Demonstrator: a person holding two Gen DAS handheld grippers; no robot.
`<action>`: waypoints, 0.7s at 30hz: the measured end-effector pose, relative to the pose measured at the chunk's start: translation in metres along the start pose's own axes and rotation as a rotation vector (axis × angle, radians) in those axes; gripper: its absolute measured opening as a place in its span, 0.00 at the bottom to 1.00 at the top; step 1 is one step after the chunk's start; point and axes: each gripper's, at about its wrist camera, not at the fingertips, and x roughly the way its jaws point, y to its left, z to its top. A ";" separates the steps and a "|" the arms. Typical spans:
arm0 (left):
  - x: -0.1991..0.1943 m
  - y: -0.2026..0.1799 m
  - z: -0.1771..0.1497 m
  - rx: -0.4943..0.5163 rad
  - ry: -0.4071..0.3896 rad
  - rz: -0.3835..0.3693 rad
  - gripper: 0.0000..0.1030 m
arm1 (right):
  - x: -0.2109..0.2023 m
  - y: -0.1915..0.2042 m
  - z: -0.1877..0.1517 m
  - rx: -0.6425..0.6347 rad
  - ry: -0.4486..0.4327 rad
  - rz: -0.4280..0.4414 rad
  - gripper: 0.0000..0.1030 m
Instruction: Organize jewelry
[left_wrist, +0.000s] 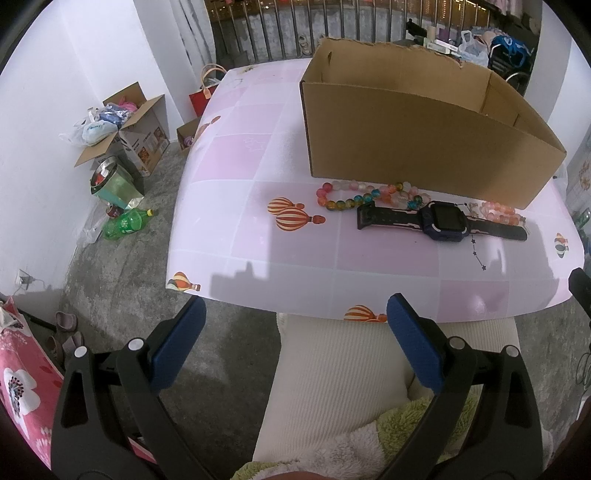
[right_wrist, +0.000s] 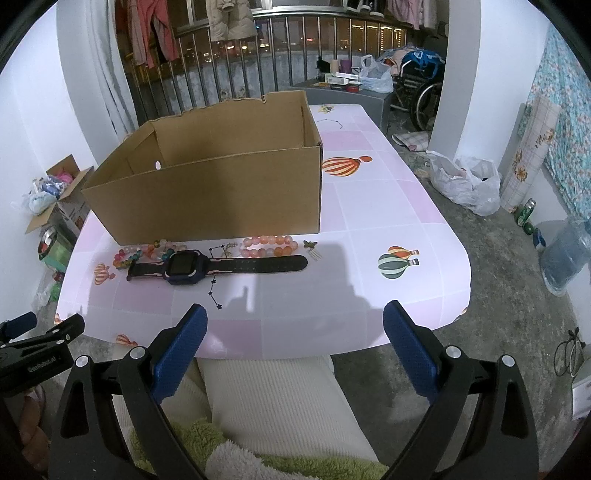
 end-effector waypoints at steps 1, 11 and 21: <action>0.001 0.000 0.000 0.000 0.001 0.000 0.92 | -0.003 0.002 0.003 0.000 0.002 0.001 0.91; 0.004 -0.003 0.005 0.004 0.018 0.000 0.92 | 0.006 0.002 0.010 0.001 0.004 -0.010 0.91; 0.020 -0.015 0.007 0.044 0.026 -0.001 0.92 | 0.029 -0.004 0.011 -0.014 -0.025 -0.042 0.94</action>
